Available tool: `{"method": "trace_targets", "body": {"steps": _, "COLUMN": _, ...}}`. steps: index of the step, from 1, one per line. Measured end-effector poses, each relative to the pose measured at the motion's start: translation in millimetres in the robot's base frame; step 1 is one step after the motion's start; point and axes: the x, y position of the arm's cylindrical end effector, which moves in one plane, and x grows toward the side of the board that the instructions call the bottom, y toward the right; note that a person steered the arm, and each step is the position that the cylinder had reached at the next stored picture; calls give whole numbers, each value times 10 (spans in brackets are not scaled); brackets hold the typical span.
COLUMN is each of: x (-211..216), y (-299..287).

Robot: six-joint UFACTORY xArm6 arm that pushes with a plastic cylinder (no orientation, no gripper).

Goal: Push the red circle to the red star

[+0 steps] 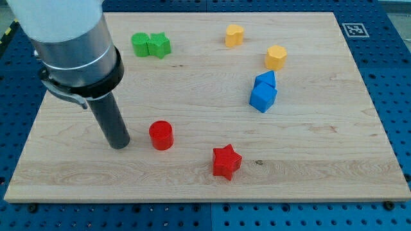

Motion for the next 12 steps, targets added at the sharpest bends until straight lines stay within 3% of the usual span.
{"method": "trace_targets", "body": {"steps": 2, "x": 320, "y": 164}}
{"method": "trace_targets", "body": {"steps": 4, "x": -4, "y": 77}}
{"method": "trace_targets", "body": {"steps": 6, "x": -18, "y": 95}}
{"method": "trace_targets", "body": {"steps": 10, "x": -196, "y": 1220}}
{"method": "trace_targets", "body": {"steps": 12, "x": -610, "y": 1328}}
